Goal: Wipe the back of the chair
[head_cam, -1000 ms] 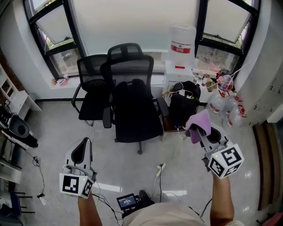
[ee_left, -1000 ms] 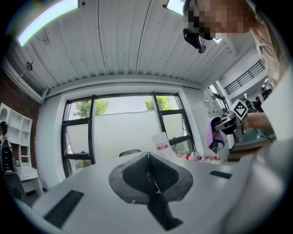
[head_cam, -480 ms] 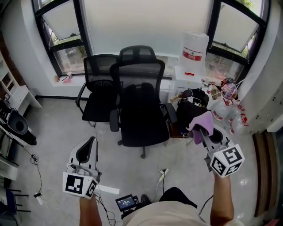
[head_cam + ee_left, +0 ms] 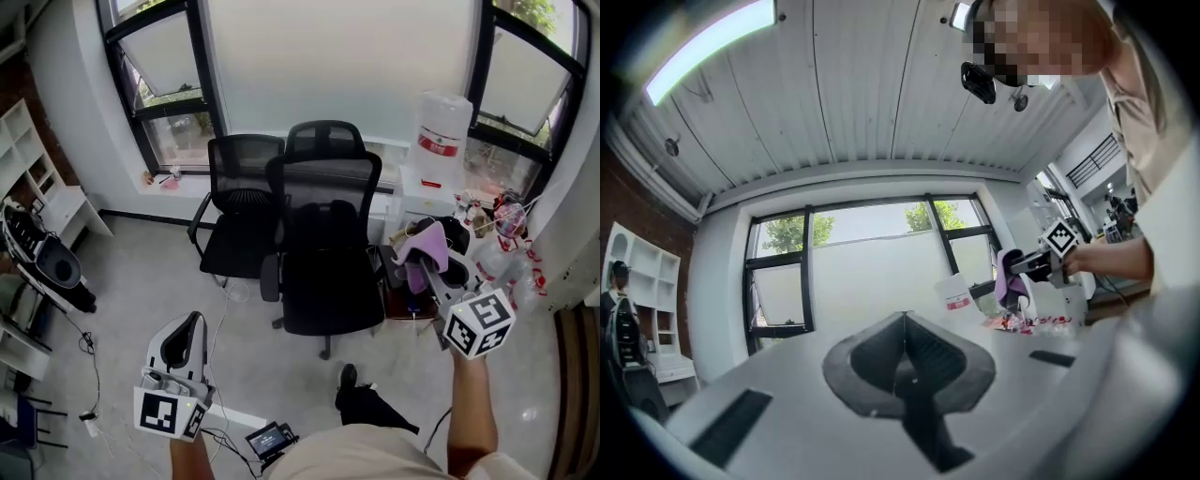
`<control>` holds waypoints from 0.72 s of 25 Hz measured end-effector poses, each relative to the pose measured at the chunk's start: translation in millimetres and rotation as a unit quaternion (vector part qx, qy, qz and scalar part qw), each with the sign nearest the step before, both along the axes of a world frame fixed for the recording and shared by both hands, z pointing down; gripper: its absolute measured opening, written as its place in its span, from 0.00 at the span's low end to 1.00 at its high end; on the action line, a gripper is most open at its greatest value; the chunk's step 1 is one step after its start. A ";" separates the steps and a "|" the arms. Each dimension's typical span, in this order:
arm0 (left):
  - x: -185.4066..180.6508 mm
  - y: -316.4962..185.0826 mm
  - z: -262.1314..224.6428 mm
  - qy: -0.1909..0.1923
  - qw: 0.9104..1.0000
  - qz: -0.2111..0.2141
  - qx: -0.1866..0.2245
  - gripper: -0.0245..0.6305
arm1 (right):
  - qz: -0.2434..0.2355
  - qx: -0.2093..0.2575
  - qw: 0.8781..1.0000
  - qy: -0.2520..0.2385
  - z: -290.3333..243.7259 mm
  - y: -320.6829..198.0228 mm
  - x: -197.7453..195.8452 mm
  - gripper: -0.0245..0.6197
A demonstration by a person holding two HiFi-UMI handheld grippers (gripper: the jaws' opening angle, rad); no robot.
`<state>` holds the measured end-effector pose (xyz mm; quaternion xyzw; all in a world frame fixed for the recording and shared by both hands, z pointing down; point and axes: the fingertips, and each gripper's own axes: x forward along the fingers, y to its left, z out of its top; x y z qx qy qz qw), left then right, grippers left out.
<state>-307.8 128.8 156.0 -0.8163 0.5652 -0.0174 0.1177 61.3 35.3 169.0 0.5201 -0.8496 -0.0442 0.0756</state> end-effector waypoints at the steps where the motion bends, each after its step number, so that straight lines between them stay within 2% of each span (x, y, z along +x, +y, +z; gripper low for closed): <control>1: -6.8 -2.9 -0.5 -0.001 1.000 -0.009 0.001 0.05 | -0.007 0.004 1.000 -0.001 -2.8 -9.5 -6.8 0.12; 7: -31.3 -41.4 8.0 0.001 0.999 -0.052 0.000 0.05 | -0.037 0.015 0.999 0.001 -2.8 -76.7 -29.5 0.12; 18: -4.7 -198.2 12.3 -0.002 0.998 -0.068 -0.011 0.05 | -0.046 -0.006 0.999 -0.001 18.8 -244.1 -4.2 0.12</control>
